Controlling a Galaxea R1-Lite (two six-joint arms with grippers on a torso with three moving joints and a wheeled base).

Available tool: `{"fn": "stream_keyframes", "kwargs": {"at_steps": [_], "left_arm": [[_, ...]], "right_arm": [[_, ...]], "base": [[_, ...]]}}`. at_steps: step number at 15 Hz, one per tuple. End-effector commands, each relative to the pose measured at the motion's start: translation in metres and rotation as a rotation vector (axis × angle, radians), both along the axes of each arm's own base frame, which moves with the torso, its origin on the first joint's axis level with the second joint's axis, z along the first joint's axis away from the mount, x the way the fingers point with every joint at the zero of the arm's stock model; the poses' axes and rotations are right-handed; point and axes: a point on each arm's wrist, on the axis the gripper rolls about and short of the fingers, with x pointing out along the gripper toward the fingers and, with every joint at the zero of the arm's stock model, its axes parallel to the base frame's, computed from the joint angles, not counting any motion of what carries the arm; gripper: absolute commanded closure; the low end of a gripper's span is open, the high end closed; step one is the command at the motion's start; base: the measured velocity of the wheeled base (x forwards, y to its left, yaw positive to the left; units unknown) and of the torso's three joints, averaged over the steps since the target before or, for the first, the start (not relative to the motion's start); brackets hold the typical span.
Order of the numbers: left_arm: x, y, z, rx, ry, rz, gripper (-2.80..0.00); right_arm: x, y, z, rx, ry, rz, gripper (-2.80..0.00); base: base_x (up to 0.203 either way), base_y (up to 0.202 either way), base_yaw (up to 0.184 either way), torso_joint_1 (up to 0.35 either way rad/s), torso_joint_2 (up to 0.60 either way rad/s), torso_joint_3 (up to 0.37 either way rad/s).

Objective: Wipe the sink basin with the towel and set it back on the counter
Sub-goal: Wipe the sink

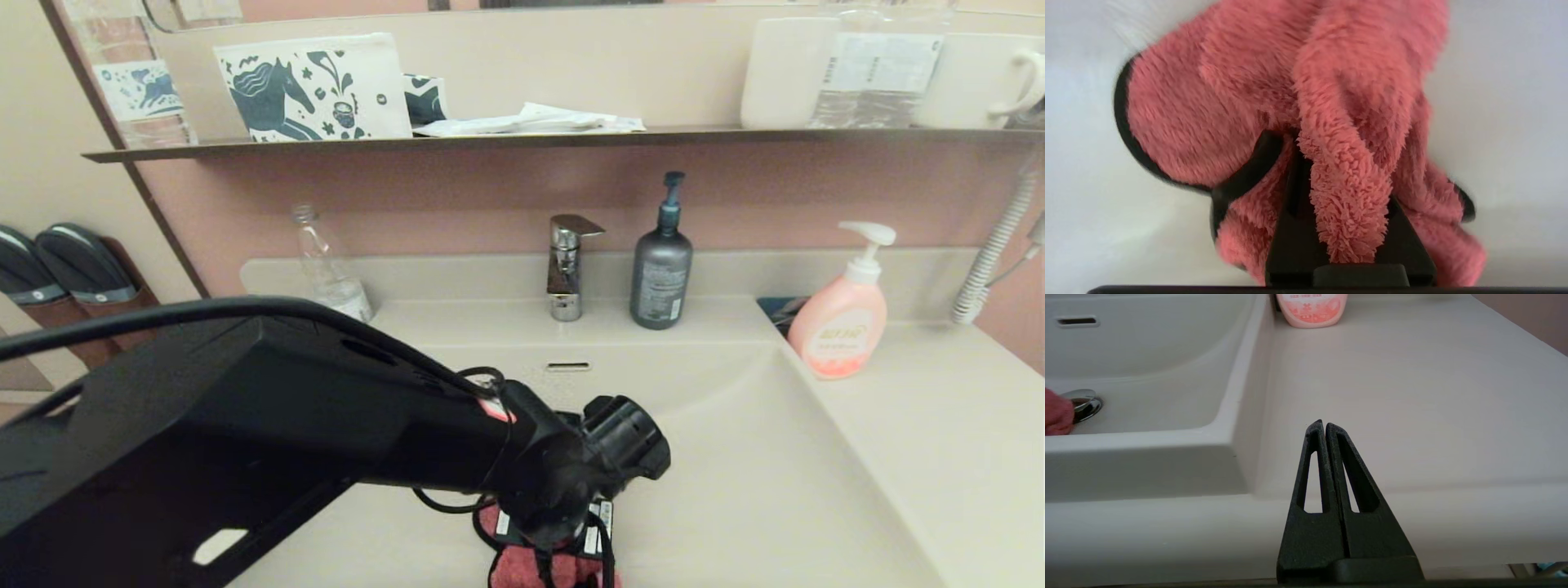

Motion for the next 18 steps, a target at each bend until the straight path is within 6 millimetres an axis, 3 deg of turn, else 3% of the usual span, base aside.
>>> {"fn": "stream_keyframes", "kwargs": {"at_steps": [1, 4, 8, 11, 14, 18], "left_arm": [[-0.008, 0.019, 0.015, 0.009, -0.006, -0.008, 0.0], [-0.008, 0.06, 0.024, 0.068, 0.01, -0.025, 0.0], [0.012, 0.121, 0.034, 0.084, 0.029, -0.019, 0.0], [0.035, 0.15, 0.041, 0.005, -0.049, -0.057, 0.0], [0.047, 0.155, 0.035, -0.062, -0.122, -0.069, 0.0], [0.046, 0.149, -0.006, -0.094, -0.163, -0.094, 0.0]], "right_arm": [[0.0, 0.0, 0.0, 0.0, 0.0, -0.001, 0.0], [0.0, 0.0, 0.0, 0.0, 0.0, -0.001, 0.0], [0.0, 0.0, 0.0, 0.0, 0.0, -0.001, 0.0], [0.0, 0.0, 0.0, 0.0, 0.0, -0.001, 0.0], [0.0, 0.0, 0.0, 0.0, 0.0, -0.001, 0.0], [0.0, 0.0, 0.0, 0.0, 0.0, -0.001, 0.0]], "base": [[0.0, 0.0, 0.0, 0.0, 0.0, 0.0], [0.0, 0.0, 0.0, 0.0, 0.0, 0.0], [0.0, 0.0, 0.0, 0.0, 0.0, 0.0], [0.0, 0.0, 0.0, 0.0, 0.0, 0.0], [0.0, 0.0, 0.0, 0.0, 0.0, 0.0], [0.0, 0.0, 0.0, 0.0, 0.0, 0.0]]}}
